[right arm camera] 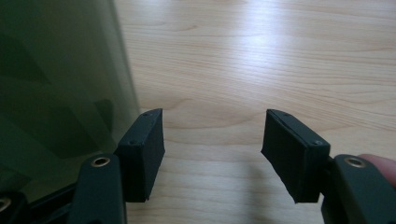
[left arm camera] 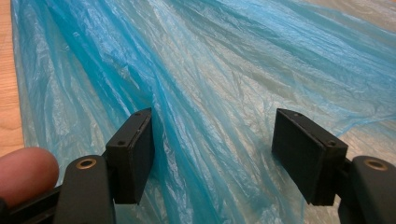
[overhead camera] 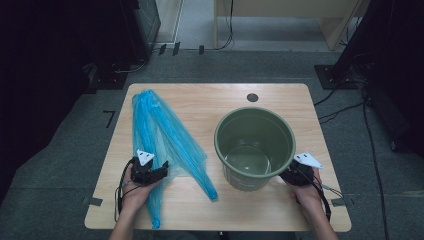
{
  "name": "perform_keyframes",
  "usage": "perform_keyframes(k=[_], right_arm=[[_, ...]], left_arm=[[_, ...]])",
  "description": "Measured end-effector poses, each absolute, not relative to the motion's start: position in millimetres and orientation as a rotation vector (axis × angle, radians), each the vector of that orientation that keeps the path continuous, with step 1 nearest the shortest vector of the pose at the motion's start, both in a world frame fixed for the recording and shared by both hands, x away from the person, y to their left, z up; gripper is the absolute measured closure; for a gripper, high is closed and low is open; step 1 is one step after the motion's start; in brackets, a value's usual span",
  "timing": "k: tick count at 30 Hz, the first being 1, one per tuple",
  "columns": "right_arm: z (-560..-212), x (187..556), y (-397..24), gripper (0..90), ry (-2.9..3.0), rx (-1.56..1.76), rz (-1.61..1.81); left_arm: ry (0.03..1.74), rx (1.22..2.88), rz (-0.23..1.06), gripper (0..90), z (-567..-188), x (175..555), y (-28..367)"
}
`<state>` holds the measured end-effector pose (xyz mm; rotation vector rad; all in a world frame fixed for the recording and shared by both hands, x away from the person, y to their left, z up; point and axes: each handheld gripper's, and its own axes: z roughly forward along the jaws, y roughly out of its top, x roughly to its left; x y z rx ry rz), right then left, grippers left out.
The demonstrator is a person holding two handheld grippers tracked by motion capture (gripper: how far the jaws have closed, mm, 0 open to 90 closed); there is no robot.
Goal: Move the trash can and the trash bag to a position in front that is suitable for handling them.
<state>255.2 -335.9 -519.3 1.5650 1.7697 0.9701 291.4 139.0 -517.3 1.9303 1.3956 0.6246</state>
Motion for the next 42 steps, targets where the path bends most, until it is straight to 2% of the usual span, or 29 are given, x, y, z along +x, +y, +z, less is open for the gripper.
perform_keyframes(k=[13,16,22,27,30,34,42], right_arm=[[-519.3,245.9,-306.7,41.3,1.900,1.401,1.005],[-519.6,243.2,-300.6,41.3,1.929,1.348,1.003],[-518.5,241.4,-299.0,38.4,1.957,1.318,1.034],[-515.8,246.0,-309.8,38.5,1.873,1.422,1.080],[-515.3,249.7,-315.6,38.6,1.797,1.484,1.082],[-516.6,253.5,-315.1,38.4,1.753,1.539,1.072],[-513.3,256.1,-304.8,38.4,1.743,1.566,1.163]], left_arm=[[1.391,1.952,0.605,30.9,-515.3,289.7,137.7],[1.394,1.942,0.563,31.8,-513.0,290.0,136.0],[1.356,1.843,0.591,31.8,-499.1,286.8,134.1],[1.429,1.724,0.637,31.6,-492.9,288.5,142.7],[1.520,1.630,0.663,29.5,-490.8,293.2,147.6],[1.608,1.602,0.691,17.3,-490.0,302.3,147.8],[1.685,1.626,0.559,15.0,-505.6,321.8,139.5]])
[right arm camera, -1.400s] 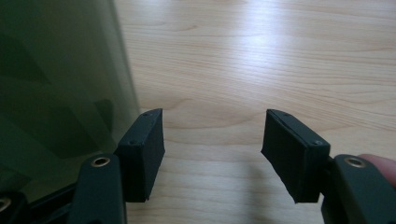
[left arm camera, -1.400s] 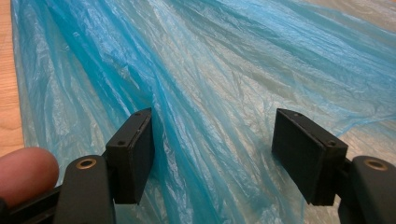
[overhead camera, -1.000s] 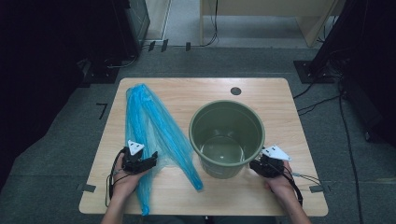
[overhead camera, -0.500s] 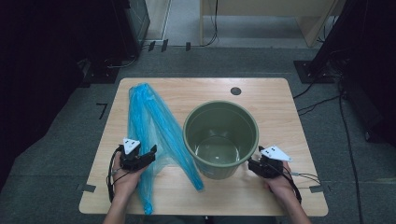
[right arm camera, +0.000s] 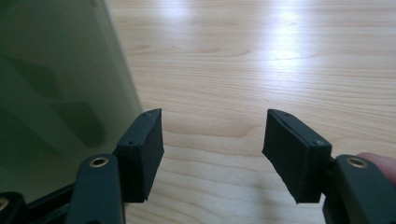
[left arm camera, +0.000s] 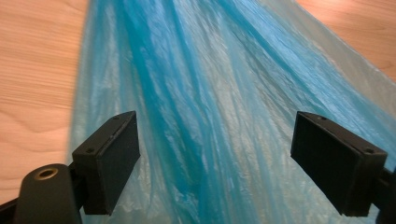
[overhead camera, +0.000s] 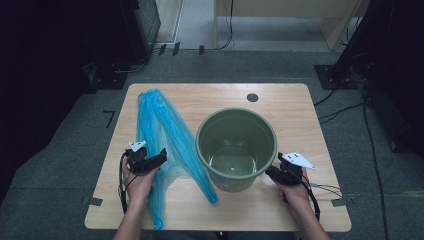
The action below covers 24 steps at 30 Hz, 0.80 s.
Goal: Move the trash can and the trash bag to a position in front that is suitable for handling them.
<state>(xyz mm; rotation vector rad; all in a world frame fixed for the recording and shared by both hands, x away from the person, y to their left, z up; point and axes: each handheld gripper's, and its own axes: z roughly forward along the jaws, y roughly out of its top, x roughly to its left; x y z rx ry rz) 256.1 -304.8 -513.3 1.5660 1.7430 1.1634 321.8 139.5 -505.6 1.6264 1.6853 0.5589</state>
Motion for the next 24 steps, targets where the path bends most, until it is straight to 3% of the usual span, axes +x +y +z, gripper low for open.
perform_keyframes(k=[15,24], right_arm=[[-513.6,253.8,-297.3,41.7,1.771,1.508,1.139],[-514.5,251.4,-289.2,42.6,1.812,1.462,1.141]], left_arm=[[1.592,1.756,0.469,14.9,-508.4,335.2,84.1],[1.557,1.825,0.497,12.8,-511.6,335.4,62.4]])
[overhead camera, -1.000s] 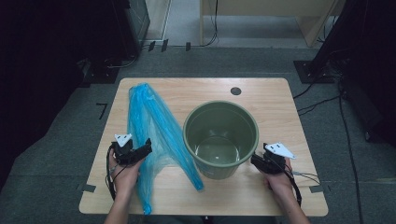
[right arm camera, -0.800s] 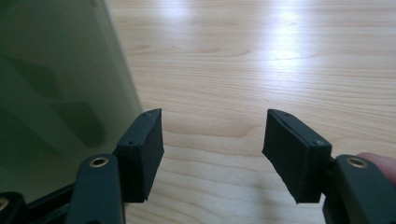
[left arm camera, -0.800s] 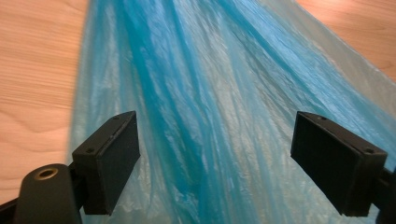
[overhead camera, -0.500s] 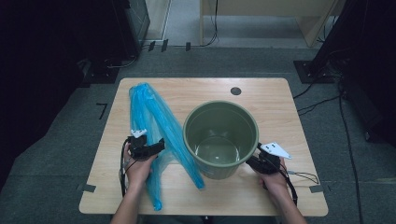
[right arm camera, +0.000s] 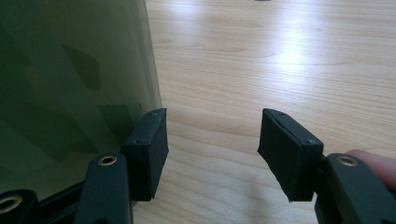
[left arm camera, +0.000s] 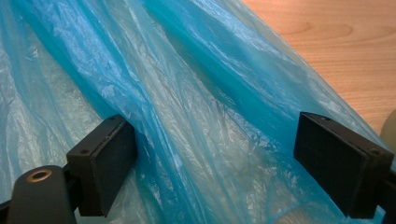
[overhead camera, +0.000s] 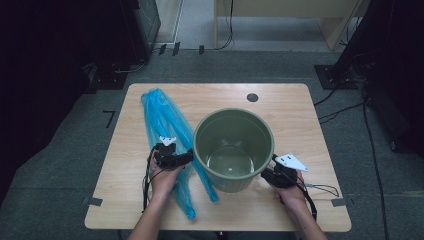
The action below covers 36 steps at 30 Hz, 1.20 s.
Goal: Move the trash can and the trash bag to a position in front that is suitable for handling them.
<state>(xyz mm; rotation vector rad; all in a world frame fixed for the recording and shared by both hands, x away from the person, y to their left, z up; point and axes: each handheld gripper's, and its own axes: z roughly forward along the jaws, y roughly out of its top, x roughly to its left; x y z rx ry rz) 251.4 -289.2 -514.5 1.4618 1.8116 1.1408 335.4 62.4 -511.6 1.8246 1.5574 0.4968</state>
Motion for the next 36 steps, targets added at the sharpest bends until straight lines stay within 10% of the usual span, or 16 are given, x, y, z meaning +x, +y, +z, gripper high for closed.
perform_keyframes(k=[14,19,25,36], right_arm=[[-516.6,243.9,-270.6,39.8,1.925,1.346,1.120],[-517.0,247.7,-279.9,33.6,1.894,1.419,1.080],[-520.1,254.1,-296.3,27.8,1.818,1.559,0.931],[-523.5,259.1,-313.4,19.9,1.835,1.659,0.841]], left_arm=[[1.491,1.934,0.624,16.8,-515.5,322.8,57.2],[1.474,1.882,0.655,56.4,-515.0,313.3,70.0],[1.484,1.846,0.625,79.3,-515.4,308.0,81.4],[1.396,1.774,0.620,89.6,-502.7,299.3,95.6]])
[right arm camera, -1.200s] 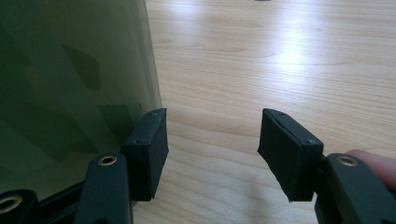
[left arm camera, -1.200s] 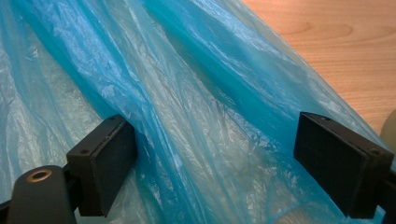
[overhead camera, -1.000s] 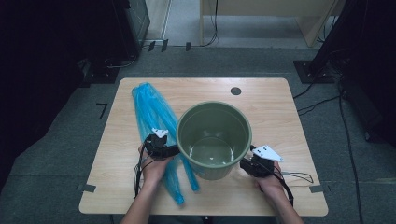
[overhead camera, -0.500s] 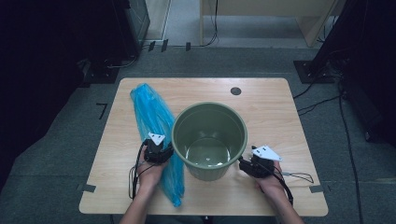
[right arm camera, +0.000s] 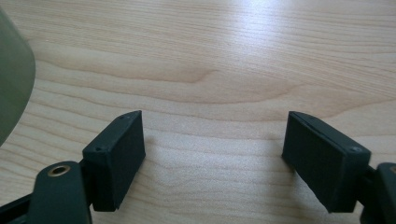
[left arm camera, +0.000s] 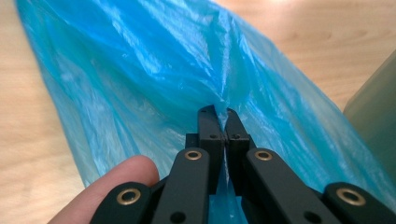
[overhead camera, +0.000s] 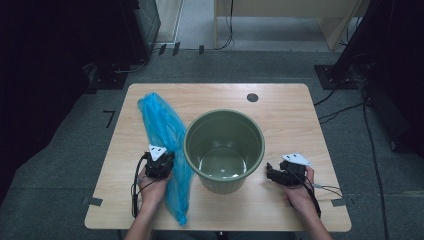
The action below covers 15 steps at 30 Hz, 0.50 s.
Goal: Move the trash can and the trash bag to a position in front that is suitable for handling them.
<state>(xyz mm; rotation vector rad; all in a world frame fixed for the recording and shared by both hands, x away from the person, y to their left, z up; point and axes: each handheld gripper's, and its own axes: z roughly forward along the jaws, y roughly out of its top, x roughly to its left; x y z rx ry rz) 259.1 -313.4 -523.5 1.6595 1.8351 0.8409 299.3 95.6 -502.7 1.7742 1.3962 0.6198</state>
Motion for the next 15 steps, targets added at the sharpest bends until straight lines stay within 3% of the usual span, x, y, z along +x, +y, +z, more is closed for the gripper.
perform_keyframes(k=[15], right_arm=[[-523.7,259.7,-313.3,18.1,1.848,1.651,0.840]], left_arm=[[1.216,1.664,0.771,89.5,-454.5,277.8,110.1]])
